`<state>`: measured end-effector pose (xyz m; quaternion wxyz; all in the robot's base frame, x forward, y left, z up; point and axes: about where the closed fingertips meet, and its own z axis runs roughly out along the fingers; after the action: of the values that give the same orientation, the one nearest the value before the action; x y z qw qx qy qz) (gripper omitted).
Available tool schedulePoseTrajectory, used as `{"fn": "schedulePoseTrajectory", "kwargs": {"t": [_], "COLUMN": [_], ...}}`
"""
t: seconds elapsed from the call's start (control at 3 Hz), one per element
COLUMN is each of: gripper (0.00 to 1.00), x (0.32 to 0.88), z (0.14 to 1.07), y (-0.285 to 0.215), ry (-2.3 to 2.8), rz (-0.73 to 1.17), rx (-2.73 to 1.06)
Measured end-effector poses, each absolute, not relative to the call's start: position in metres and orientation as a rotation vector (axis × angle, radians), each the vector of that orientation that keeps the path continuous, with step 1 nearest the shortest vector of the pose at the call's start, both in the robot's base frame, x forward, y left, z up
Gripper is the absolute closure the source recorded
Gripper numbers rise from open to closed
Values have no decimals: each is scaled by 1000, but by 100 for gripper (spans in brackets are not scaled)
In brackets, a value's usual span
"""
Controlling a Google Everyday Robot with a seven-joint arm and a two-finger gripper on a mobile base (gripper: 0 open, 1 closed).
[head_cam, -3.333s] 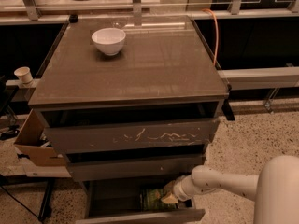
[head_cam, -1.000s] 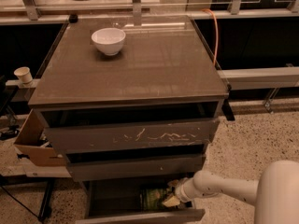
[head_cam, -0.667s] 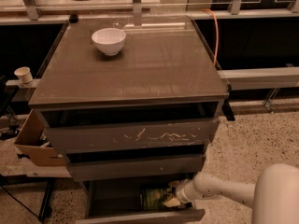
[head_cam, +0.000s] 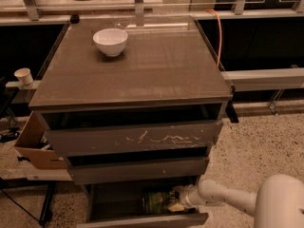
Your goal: Pick green jalapeno chip bag from bottom drawer and place on counter
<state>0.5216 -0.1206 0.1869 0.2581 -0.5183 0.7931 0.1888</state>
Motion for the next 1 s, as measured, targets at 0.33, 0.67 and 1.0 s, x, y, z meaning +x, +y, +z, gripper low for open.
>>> {"fn": "schedulePoseTrajectory", "kwargs": {"t": [0.33,0.67,1.0], "gripper": [42,44,44], "x": [525,527,528], "z": [178,167,154], "y": [-119,-117,-114], "ry": [2146,2151,2159], "rz": [513,528,545], "rx": [-1397,-1397,-1402]}}
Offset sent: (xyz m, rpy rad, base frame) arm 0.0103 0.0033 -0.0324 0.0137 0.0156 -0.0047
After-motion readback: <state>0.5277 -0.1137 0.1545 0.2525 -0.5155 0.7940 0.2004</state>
